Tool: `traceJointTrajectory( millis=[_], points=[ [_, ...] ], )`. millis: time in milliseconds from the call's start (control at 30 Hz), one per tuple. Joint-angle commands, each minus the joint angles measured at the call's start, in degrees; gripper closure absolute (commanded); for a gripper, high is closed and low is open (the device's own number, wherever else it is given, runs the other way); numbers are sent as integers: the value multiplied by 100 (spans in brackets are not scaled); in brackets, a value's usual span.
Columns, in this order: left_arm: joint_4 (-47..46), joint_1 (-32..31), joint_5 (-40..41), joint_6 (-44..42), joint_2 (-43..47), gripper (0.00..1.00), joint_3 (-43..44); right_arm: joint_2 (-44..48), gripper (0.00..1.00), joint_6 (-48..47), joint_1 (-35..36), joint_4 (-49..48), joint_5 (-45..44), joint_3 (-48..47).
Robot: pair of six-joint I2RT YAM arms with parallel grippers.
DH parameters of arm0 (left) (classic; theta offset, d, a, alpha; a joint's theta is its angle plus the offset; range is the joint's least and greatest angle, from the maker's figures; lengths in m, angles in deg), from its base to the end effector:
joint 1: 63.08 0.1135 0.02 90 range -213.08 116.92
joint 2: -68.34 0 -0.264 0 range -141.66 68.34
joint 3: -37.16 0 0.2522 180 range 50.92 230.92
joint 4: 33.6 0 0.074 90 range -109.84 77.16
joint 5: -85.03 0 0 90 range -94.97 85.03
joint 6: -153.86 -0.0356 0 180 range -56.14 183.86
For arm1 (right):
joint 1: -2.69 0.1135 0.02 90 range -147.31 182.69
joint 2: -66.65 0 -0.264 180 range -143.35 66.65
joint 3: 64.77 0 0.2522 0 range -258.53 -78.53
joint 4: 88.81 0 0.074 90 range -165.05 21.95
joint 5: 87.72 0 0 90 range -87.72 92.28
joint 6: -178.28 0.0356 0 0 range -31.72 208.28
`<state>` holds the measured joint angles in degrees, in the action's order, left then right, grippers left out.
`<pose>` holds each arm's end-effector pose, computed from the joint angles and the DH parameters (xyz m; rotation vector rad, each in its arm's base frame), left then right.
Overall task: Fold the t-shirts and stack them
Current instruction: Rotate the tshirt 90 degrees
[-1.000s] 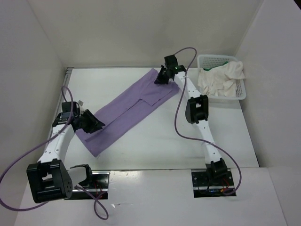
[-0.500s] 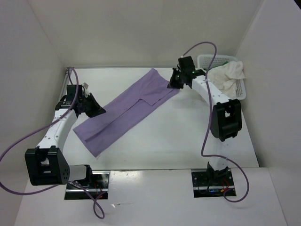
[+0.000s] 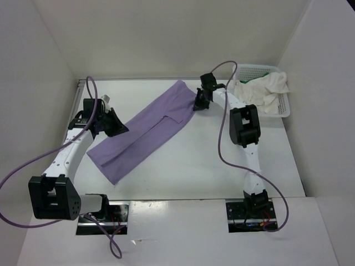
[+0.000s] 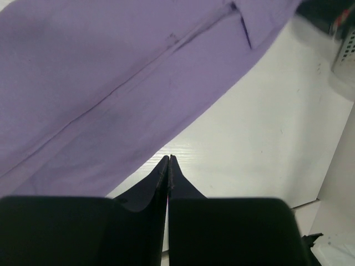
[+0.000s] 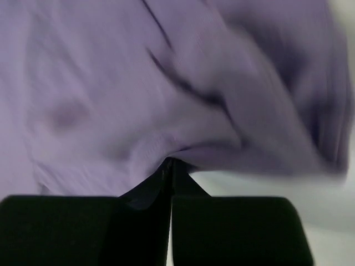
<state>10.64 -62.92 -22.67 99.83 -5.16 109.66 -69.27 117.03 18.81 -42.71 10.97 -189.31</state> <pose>0.2732 -0.0101 0.2856 -0.6000 2.3374 -0.6617 0.4938 0.1483 0.1553 0.2316 2.6236 0.4780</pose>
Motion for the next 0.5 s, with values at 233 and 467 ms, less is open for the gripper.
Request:
traceJointTrajectory(
  millis=[233,467],
  points=[
    [168,-517,266,-160,291,90,296,-787,85,-194,224,1901,-130,-4097],
    [117,-386,266,-274,292,83,173,2920,54,604,865,-1210,773,2662]
  ],
)
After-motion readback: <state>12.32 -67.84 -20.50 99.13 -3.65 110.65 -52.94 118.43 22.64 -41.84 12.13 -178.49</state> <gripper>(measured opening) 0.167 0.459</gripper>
